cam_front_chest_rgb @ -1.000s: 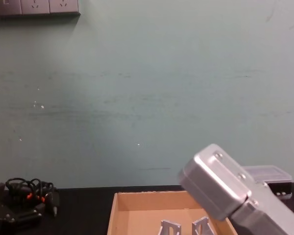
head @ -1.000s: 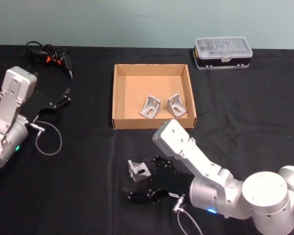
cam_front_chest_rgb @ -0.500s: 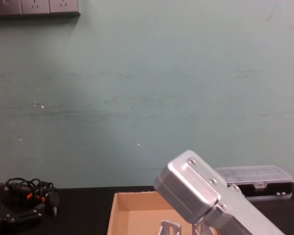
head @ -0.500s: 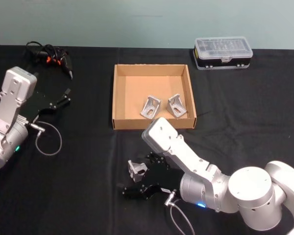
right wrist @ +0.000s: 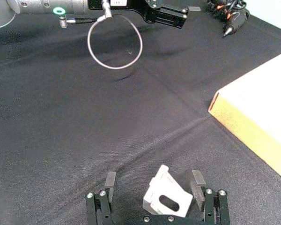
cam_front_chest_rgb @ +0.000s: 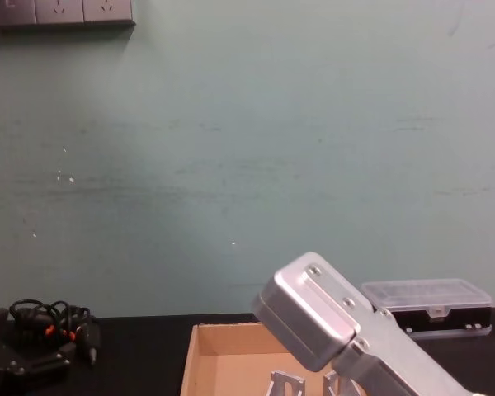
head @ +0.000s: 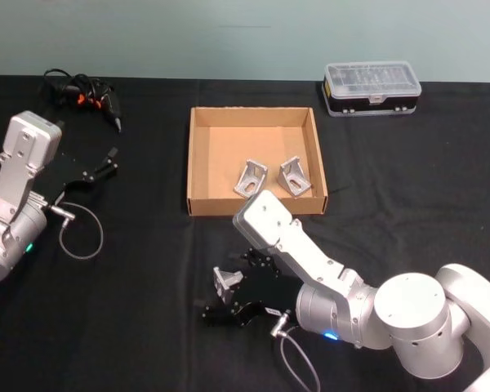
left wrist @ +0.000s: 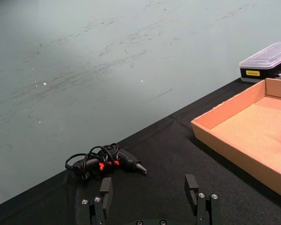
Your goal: Use one hand to pick up the angle iron from the table and place it into the box.
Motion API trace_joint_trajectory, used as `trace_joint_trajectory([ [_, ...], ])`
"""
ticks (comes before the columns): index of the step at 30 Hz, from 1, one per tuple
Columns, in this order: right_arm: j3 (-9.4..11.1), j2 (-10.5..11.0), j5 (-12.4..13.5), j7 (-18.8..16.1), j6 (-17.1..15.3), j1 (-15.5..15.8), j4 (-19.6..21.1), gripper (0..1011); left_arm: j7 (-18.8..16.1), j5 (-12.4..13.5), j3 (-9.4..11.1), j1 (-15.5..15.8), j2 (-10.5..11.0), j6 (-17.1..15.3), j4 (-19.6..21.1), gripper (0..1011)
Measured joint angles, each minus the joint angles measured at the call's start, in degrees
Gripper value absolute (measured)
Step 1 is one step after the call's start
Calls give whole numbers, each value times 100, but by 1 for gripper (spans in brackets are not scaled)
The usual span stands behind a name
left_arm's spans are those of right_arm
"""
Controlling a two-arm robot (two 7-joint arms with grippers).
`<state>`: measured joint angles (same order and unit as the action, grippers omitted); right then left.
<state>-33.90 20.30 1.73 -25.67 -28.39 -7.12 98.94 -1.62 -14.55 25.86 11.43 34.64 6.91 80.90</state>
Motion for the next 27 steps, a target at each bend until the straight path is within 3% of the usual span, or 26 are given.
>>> trace_joint_trajectory([
  [6, 33, -19, -37, -28, -6, 25, -4, 964, 0, 0, 0, 0, 0, 0, 0, 1011],
  [13, 75, -47, -65, -42, 36, 45, -12, 788, 0, 0, 0, 0, 0, 0, 0, 1011],
  [26, 103, -62, -84, -86, 123, 66, -29, 373, 0, 0, 0, 0, 0, 0, 0, 1011],
  [27, 104, -62, -85, -88, 125, 68, -29, 308, 0, 0, 0, 0, 0, 0, 0, 1011],
])
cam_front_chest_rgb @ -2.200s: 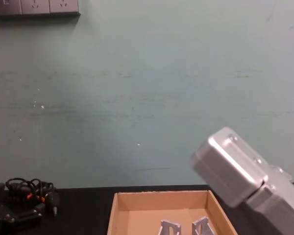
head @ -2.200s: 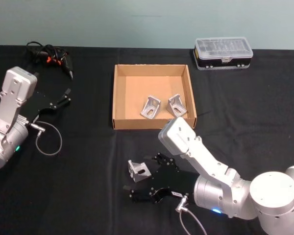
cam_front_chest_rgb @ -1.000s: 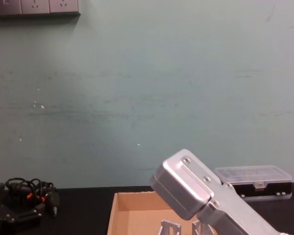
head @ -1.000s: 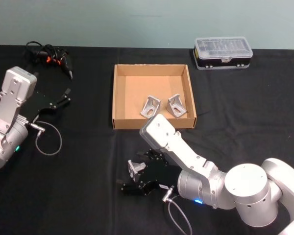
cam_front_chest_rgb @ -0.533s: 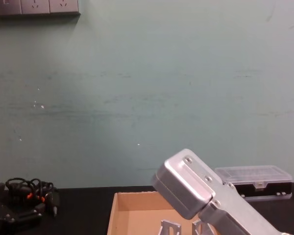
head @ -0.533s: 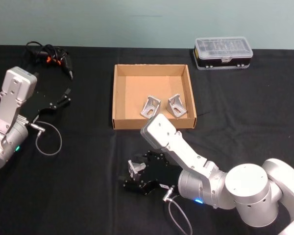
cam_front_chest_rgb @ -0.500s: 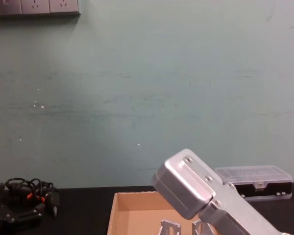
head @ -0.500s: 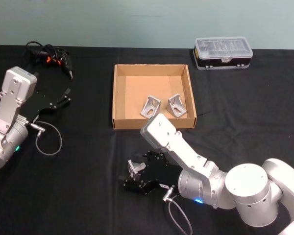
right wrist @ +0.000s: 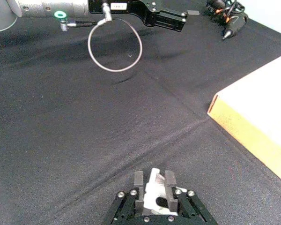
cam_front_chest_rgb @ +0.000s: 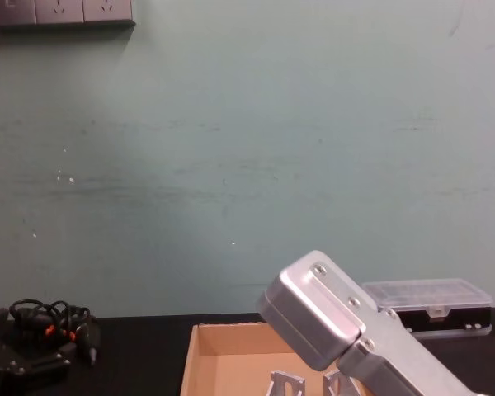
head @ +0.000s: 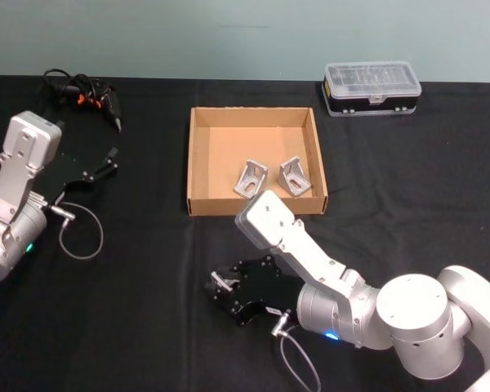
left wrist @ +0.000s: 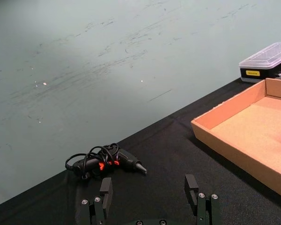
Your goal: Use one hand to pick up the angle iron from the table and place it into the box.
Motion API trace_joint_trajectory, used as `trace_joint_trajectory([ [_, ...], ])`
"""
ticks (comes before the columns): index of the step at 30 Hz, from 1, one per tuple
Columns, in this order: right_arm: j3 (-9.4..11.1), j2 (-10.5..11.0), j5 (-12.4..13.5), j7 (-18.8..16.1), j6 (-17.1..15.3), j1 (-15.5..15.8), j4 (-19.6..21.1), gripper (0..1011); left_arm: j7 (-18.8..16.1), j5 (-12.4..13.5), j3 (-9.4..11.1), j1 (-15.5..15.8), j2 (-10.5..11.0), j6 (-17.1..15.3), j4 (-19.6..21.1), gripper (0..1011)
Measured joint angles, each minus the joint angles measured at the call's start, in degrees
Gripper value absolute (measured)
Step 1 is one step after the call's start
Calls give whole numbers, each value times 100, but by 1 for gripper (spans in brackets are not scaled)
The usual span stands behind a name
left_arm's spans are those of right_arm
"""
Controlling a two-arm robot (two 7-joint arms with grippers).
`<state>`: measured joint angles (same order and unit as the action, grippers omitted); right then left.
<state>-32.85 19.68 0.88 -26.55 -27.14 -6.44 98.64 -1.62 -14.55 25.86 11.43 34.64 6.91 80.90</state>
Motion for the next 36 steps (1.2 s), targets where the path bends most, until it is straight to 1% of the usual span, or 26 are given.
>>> trace_joint_trajectory([
  [2, 1, 2, -3, -4, 3, 6, 1, 274, 0, 0, 0, 0, 0, 0, 0, 1011],
  [4, 2, 4, -5, -9, 6, 10, 3, 190, 0, 0, 0, 0, 0, 0, 0, 1011],
  [6, 2, 3, -8, -10, 8, 11, 4, 151, 0, 0, 0, 0, 0, 0, 0, 1011],
  [7, 1, 1, -14, -11, 12, 11, 4, 108, 0, 0, 0, 0, 0, 0, 0, 1011],
  [10, -2, 0, -25, -12, 24, 11, 2, 87, 0, 0, 0, 0, 0, 0, 0, 1012],
  [16, 4, 10, -35, -14, 42, 22, 7, 87, 0, 0, 0, 0, 0, 0, 0, 1011],
  [19, 44, 31, -32, -12, 50, 48, 79, 87, 0, 0, 0, 0, 0, 0, 0, 1011],
  [25, 228, 123, 73, 18, 109, 167, 429, 87, 0, 0, 0, 0, 0, 0, 0, 1011],
  [26, 303, 161, 121, 30, 131, 214, 556, 87, 0, 0, 0, 0, 0, 0, 0, 1012],
  [29, 423, 225, 210, 49, 167, 290, 778, 87, 0, 0, 0, 0, 0, 0, 0, 1011],
  [32, 645, 354, 378, 88, 224, 407, 1120, 87, 0, 0, 0, 0, 0, 0, 0, 1011],
  [35, 811, 445, 488, 123, 259, 481, 1321, 87, 0, 0, 0, 0, 0, 0, 0, 1011],
  [36, 917, 504, 559, 150, 278, 530, 1430, 87, 0, 0, 0, 0, 0, 0, 0, 1011],
])
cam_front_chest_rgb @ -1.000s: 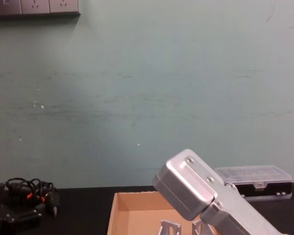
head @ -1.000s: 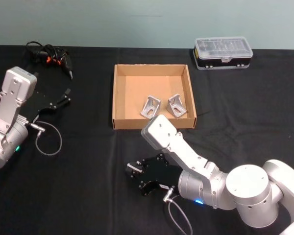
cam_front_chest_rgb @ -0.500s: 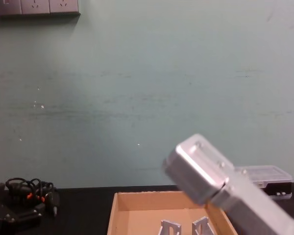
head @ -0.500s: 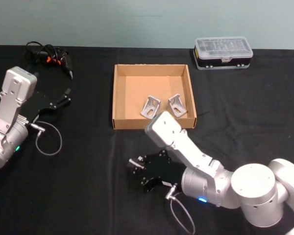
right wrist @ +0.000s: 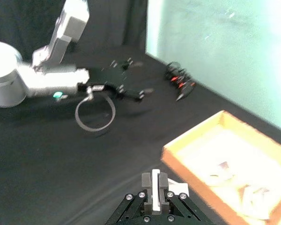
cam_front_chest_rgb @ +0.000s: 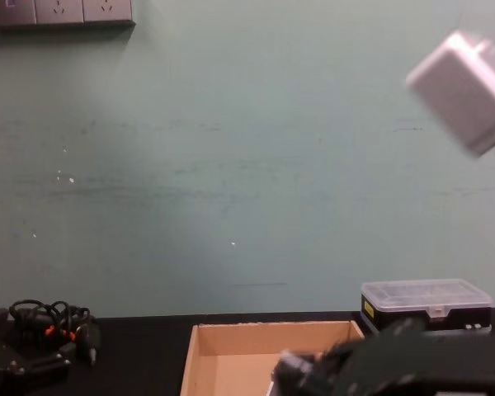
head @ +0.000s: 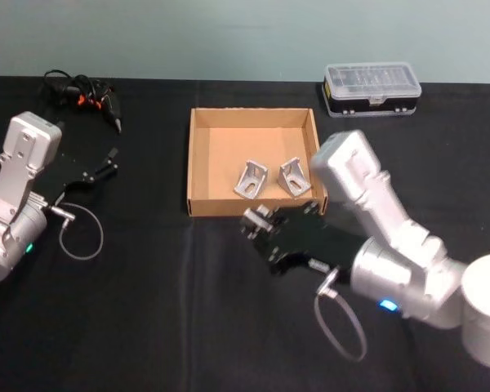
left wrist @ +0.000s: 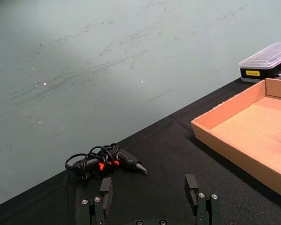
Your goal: Use one hand to pick up the angle iron from the table and place it into the box.
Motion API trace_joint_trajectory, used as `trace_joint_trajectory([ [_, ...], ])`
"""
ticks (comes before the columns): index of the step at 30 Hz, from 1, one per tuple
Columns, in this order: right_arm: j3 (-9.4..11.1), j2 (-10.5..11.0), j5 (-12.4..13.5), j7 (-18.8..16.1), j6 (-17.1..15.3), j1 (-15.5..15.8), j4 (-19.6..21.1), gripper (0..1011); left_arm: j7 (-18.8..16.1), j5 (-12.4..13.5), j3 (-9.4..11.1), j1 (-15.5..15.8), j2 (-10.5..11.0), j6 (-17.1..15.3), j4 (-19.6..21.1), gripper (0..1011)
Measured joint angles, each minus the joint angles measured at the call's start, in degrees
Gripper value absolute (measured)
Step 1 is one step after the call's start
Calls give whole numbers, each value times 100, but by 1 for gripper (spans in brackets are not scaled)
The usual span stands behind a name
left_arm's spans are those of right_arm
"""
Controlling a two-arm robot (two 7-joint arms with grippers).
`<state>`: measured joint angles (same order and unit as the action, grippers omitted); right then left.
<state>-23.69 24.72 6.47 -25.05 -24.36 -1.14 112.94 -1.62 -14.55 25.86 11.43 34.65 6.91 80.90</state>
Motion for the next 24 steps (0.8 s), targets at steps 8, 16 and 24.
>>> trace_joint_trajectory([
  [8, 431, 245, 284, 112, 124, 137, 312, 87, 0, 0, 0, 0, 0, 0, 0, 1012],
  [16, 629, 423, 390, 267, 230, 170, 251, 87, 0, 0, 0, 0, 0, 0, 0, 1011],
  [24, 672, 472, 414, 342, 297, 158, 121, 87, 0, 0, 0, 0, 0, 0, 0, 1011],
])
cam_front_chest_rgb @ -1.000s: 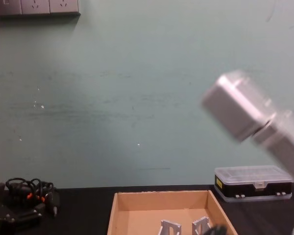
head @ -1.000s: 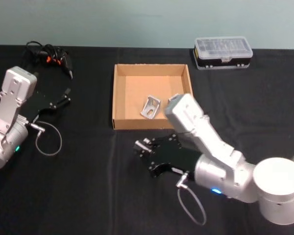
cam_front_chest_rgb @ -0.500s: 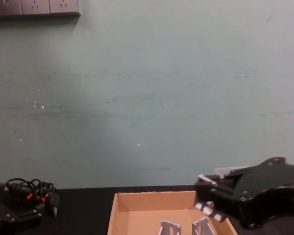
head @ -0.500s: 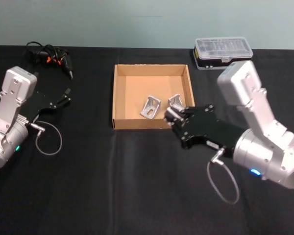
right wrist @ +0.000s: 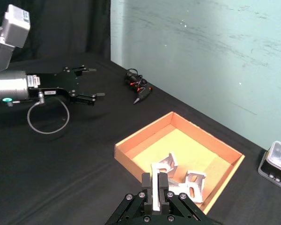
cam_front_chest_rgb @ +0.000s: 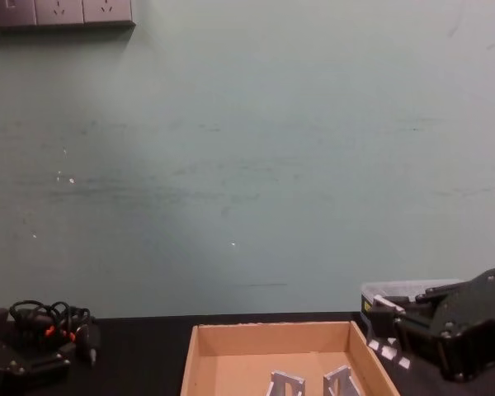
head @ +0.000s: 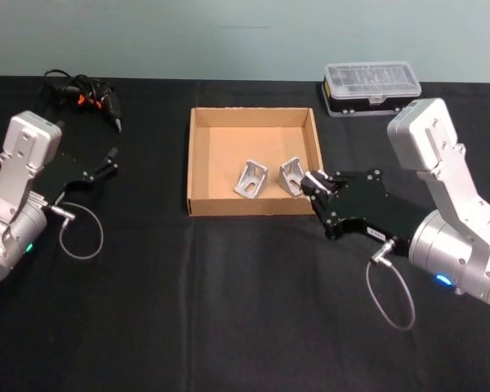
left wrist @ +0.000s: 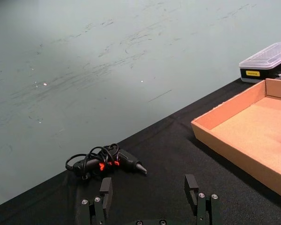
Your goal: Use one hand to pick up the angle iron from the table and place it into the box.
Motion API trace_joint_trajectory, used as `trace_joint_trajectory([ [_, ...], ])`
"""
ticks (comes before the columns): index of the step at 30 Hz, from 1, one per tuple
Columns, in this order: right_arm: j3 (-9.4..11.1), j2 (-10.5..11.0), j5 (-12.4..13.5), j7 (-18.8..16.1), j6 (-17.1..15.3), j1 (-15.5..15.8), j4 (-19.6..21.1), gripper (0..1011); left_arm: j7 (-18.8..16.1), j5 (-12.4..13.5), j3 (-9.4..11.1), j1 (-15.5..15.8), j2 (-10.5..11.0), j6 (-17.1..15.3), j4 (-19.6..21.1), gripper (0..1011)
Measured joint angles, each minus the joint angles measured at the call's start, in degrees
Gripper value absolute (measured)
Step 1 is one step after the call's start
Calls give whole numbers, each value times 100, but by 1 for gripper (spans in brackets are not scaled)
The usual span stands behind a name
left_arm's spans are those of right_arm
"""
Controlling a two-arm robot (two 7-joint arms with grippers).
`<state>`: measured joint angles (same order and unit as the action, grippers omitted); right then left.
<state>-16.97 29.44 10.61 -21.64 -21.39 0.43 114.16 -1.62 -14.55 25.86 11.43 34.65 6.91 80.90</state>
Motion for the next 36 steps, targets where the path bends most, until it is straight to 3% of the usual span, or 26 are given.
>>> trace_joint_trajectory([
  [8, -64, -92, 4, 23, 11, -321, -238, 87, 0, 0, 0, 0, 0, 0, 0, 1011],
  [14, -247, -294, -55, 30, 13, -770, -685, 87, 0, 0, 0, 0, 0, 0, 0, 1011],
  [24, -641, -762, -327, 23, 127, -1669, -1831, 87, 0, 0, 0, 0, 0, 0, 0, 1012],
  [36, -967, -1395, -514, -39, 200, -2616, -3319, 87, 0, 0, 0, 0, 0, 0, 0, 1011],
])
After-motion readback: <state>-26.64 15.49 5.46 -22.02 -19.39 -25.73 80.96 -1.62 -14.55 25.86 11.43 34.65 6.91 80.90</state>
